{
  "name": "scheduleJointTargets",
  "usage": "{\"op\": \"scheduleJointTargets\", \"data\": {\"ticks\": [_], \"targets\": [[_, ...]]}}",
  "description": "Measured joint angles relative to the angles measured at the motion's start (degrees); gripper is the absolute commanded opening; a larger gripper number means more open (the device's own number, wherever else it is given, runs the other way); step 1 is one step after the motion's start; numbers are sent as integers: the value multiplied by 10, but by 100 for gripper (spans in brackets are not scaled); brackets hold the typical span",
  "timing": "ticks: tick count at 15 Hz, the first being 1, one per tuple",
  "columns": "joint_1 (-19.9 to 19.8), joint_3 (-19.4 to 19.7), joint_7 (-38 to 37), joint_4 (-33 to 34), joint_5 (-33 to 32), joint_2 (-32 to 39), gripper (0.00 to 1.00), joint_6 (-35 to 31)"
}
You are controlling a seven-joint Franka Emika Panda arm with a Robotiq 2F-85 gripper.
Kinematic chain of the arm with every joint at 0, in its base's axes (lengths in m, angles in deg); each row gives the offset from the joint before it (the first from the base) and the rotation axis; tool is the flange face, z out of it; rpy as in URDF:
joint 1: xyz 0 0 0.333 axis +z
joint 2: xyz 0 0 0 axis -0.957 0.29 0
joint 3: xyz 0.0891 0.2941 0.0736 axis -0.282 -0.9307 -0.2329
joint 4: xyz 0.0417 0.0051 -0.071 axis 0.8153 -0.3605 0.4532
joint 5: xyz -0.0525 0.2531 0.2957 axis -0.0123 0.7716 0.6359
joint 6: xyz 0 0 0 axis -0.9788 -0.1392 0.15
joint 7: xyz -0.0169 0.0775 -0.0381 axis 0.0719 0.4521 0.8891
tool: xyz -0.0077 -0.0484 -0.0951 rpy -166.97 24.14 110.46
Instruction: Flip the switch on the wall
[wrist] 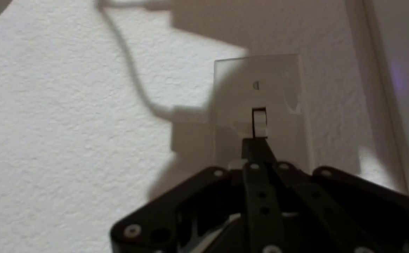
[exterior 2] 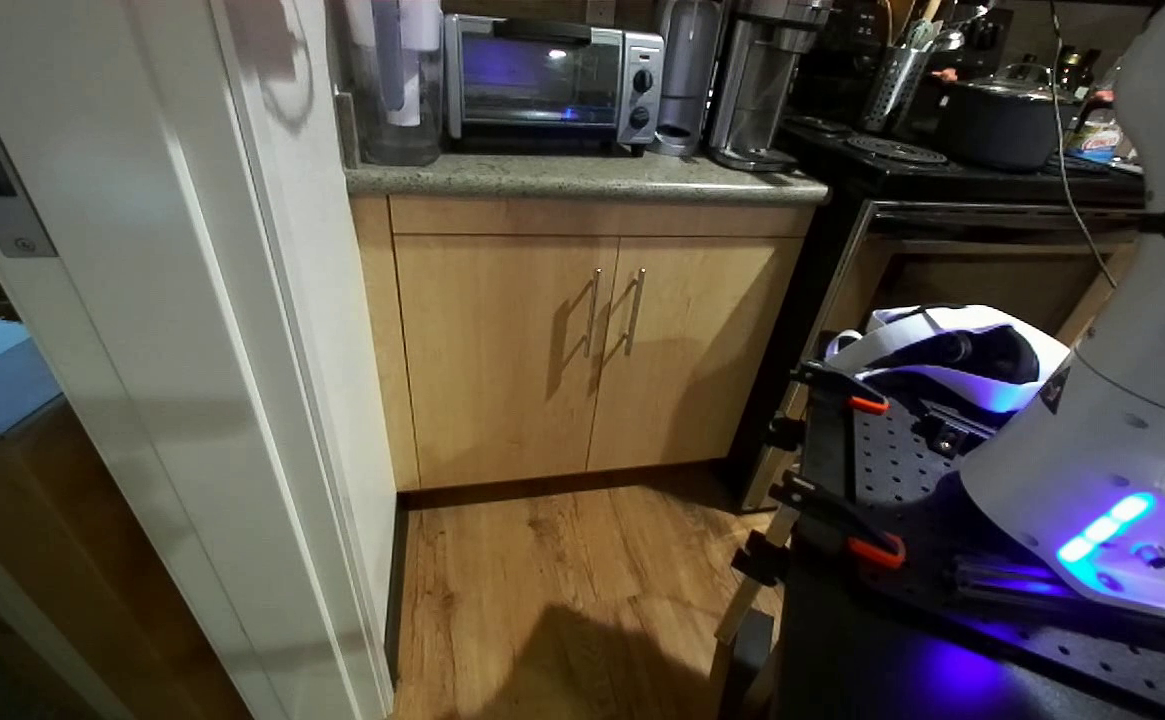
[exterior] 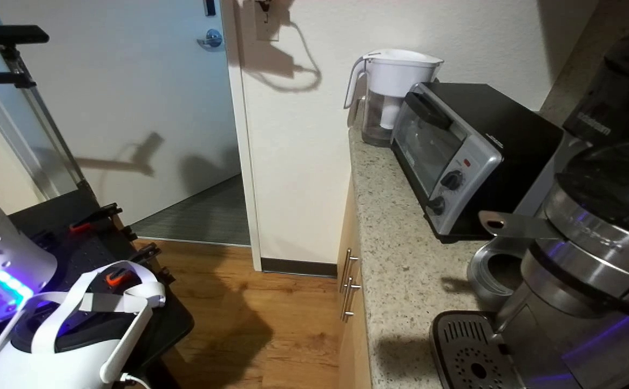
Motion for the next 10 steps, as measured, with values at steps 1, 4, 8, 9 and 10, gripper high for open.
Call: {"op": "scheduleJointTargets", "data": {"ticks": [1, 4, 8, 9, 10], "targets": [[-2, 0, 0, 1, 1, 5, 0, 0], [-7, 0, 0, 3, 3, 19, 0, 3], [-11, -1, 0, 4, 3, 30, 0, 4], [-12, -1, 0, 5, 3, 30, 0, 4], [-12, -1, 0, 6, 3, 30, 0, 4]]}}
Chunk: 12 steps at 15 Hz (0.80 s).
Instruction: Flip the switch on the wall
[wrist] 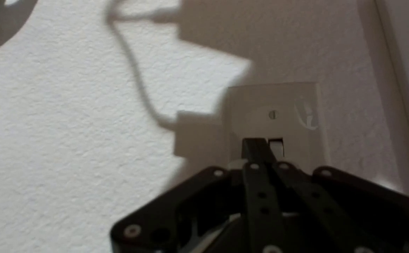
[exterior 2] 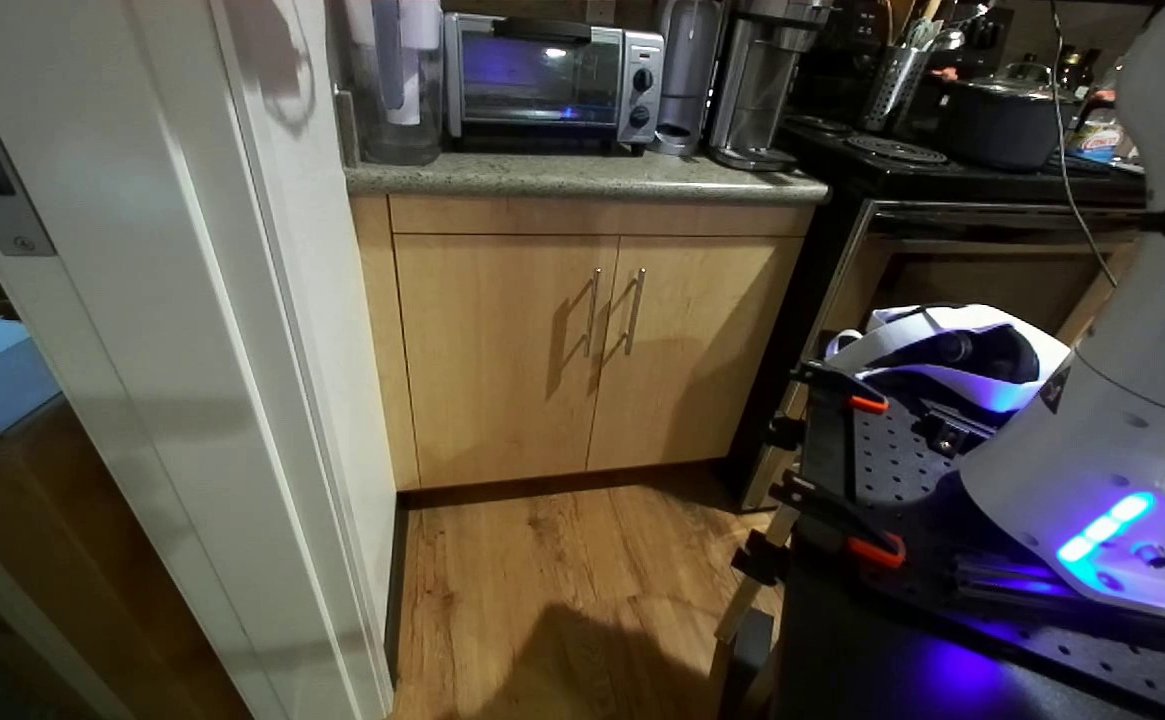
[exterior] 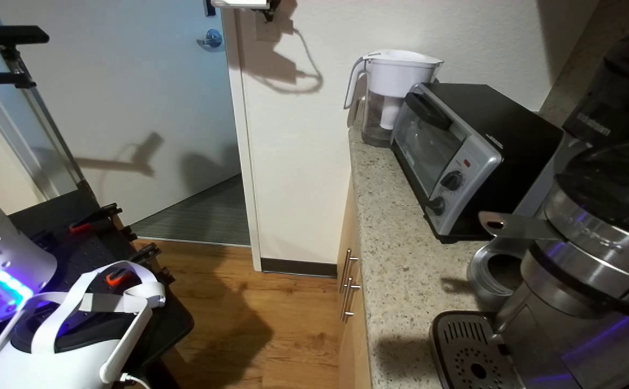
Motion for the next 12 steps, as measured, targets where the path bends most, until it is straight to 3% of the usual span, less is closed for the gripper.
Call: {"op": "scheduleJointTargets", "data": {"ticks": [12], "targets": [[6, 7, -3, 1, -61, -18, 0, 1]]}}
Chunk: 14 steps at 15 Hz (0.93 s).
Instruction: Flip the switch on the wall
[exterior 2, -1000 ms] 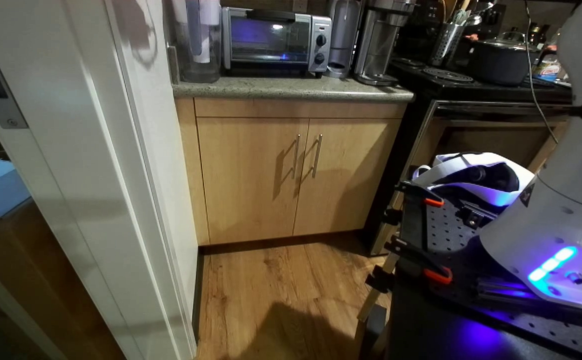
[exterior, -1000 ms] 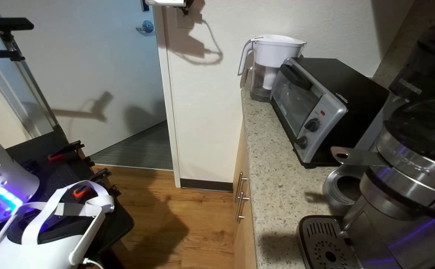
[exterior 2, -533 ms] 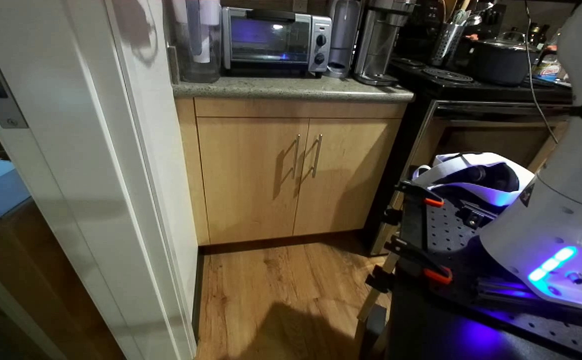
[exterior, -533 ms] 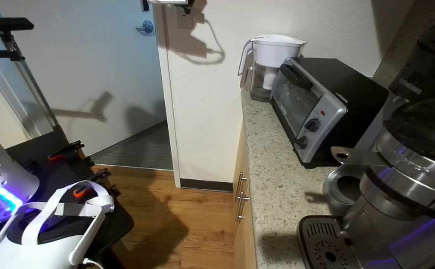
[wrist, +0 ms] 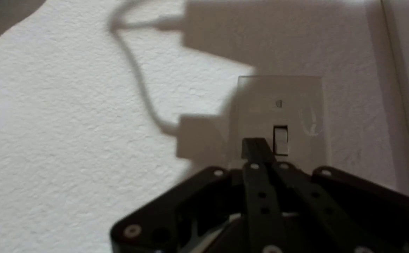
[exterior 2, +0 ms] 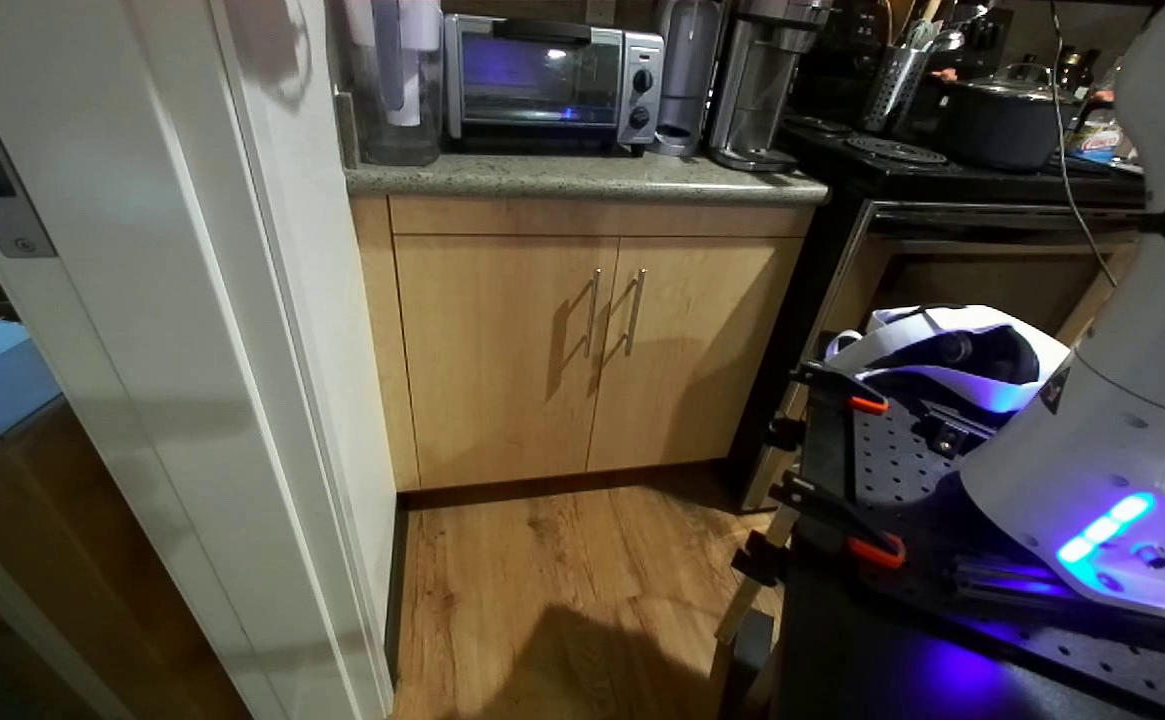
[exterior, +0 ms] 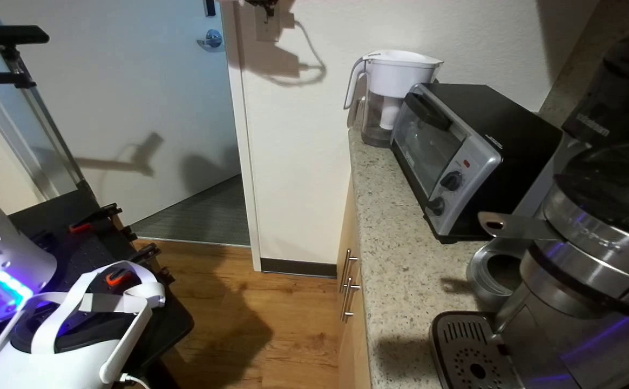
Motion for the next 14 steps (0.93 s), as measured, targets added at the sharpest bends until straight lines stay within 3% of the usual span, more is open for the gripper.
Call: {"op": "scheduleJointTargets", "data": {"ticks": [14], "targets": [[16, -2, 0, 0, -20, -19, 0, 23]]}}
